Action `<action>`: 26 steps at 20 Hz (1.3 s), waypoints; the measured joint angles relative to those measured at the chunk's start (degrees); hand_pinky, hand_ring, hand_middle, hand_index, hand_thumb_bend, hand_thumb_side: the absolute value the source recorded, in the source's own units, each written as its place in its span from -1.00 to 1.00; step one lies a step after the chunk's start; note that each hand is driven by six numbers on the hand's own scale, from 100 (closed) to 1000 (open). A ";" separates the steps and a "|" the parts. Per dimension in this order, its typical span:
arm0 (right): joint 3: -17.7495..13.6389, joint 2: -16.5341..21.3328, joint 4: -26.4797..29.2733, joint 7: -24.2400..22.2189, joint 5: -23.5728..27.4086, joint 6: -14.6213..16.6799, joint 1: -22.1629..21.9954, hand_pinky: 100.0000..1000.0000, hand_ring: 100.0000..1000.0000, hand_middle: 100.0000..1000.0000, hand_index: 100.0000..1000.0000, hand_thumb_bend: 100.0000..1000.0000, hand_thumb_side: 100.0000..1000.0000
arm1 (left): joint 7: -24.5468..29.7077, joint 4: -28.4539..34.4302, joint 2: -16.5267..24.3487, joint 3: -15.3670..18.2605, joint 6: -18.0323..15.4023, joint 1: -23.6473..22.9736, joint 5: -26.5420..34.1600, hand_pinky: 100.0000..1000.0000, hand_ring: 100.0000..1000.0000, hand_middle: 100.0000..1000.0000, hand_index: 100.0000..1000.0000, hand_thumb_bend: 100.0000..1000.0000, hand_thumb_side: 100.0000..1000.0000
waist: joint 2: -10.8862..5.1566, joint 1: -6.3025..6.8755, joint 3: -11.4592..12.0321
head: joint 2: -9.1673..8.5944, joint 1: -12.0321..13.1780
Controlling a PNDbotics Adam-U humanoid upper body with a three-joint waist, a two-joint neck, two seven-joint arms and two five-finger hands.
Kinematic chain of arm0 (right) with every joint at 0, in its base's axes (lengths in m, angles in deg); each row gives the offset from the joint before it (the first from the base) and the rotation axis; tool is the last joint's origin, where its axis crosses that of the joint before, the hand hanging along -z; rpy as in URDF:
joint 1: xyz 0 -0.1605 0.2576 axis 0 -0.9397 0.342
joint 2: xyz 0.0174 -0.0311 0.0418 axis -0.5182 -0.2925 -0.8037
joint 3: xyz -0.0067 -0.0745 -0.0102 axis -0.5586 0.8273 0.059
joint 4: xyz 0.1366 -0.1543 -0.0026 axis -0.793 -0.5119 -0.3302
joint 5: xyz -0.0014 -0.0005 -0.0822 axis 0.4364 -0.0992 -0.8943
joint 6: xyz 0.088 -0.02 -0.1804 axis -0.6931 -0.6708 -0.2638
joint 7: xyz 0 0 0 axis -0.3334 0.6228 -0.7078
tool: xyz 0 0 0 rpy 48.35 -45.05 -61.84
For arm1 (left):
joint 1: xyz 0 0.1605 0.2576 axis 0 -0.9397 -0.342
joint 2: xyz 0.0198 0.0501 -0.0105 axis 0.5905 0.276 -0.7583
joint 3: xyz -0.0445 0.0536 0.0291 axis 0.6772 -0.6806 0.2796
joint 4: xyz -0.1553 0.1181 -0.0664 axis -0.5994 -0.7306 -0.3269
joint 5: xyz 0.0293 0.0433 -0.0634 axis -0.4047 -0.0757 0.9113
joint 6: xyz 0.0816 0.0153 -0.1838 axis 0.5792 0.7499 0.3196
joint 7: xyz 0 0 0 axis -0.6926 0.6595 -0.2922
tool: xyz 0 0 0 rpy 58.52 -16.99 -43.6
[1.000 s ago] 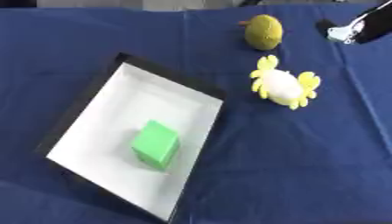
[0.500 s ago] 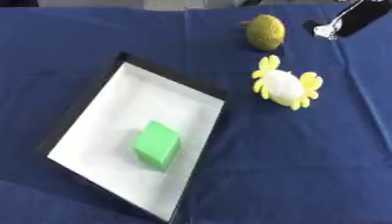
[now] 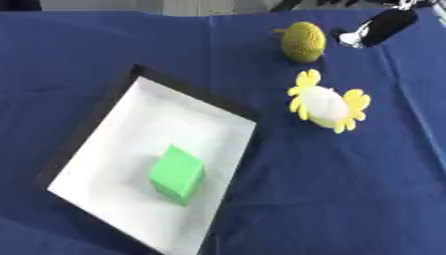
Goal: Pick up objects on the table and place them in the box.
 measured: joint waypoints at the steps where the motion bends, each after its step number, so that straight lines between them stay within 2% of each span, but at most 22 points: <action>1: -0.25 -0.20 -0.55 0.15 -0.39 0.09 0.01 0.93 1.00 1.00 0.95 -1.00 -0.46 | 0.01 0.00 -0.06 -0.01 -0.01 0.18 -0.01 0.74 0.69 0.55 0.78 -0.56 0.40 | 0.24 0.00 0.22 | -0.34 -0.18; 3: -0.82 -0.41 -1.56 0.61 -1.20 0.21 0.05 0.94 1.00 1.00 0.95 -1.00 -0.48 | 0.01 0.00 -0.06 -0.01 -0.01 0.37 -0.02 0.74 0.69 0.55 0.78 -0.56 0.40 | 0.60 0.00 0.60 | -1.16 -0.51; 8: -2.36 -1.21 -4.04 2.03 -2.83 0.83 0.27 0.95 1.00 1.00 0.96 -1.00 -0.35 | -0.01 0.00 -0.12 0.00 -0.03 0.96 -0.16 0.74 0.69 0.54 0.77 -0.56 0.39 | 1.41 0.00 1.58 | -3.18 -0.90; 19: -4.40 -1.92 -6.37 4.43 -5.03 1.92 0.24 0.96 1.00 1.00 0.98 -1.00 -0.22 | -0.05 0.00 -0.57 0.00 -0.06 1.95 -0.18 0.75 0.68 0.53 0.76 -0.56 0.41 | 3.20 -0.89 3.48 | -4.14 -0.95; 26: -5.07 -1.95 -8.21 4.38 -7.44 1.89 0.06 0.96 1.00 1.00 0.98 -1.00 0.02 | -0.33 0.00 -0.57 0.01 -0.30 1.96 -0.02 0.76 0.62 0.52 0.76 -0.58 0.42 | 4.57 -1.54 4.32 | -4.62 -1.52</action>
